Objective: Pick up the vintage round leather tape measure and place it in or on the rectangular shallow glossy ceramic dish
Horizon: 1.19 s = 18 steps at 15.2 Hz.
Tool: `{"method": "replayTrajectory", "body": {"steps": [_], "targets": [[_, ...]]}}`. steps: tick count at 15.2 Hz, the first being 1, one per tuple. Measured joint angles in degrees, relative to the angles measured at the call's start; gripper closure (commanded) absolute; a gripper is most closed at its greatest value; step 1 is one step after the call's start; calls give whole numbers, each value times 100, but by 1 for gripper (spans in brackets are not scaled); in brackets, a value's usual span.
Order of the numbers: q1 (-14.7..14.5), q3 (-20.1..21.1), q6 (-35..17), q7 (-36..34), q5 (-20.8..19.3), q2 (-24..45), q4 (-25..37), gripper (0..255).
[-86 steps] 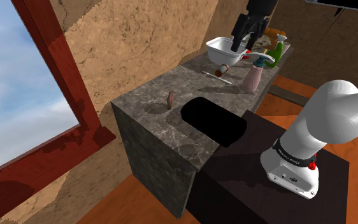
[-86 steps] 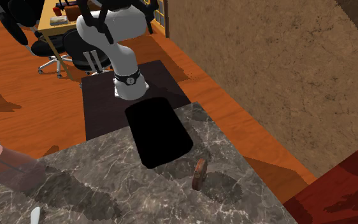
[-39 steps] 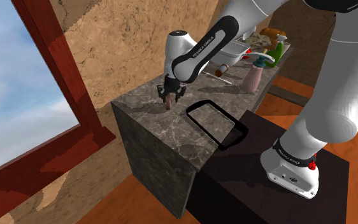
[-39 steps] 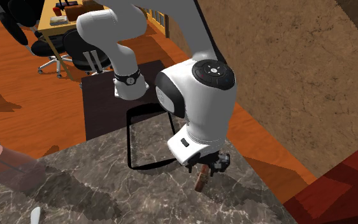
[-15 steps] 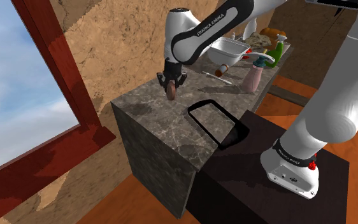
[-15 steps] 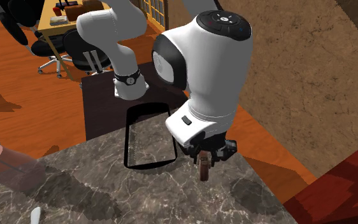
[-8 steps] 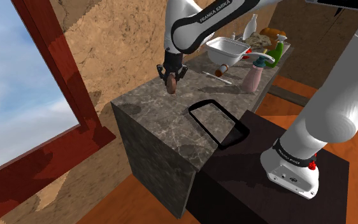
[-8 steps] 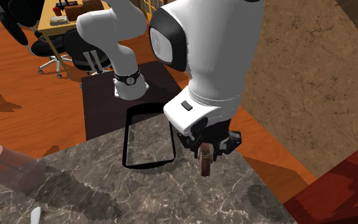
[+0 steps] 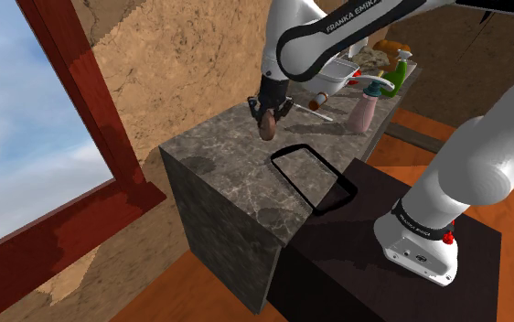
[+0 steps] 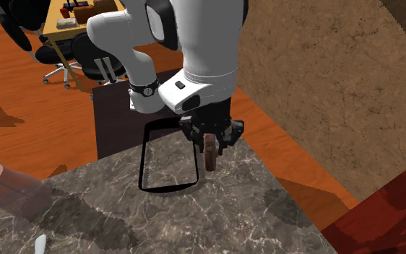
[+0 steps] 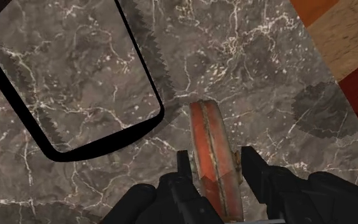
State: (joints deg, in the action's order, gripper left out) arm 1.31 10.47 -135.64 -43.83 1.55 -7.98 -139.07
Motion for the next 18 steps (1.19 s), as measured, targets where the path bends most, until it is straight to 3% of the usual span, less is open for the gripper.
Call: {"method": "replayTrajectory", "body": {"steps": [6,12,18], "targets": [[-59,-157,31,327,271,-1374,-1339,255],[-129,-380,579,584,368,-3024,-2446,255],[-139,-390,83,634,398,-2942,-2866,255]]}}
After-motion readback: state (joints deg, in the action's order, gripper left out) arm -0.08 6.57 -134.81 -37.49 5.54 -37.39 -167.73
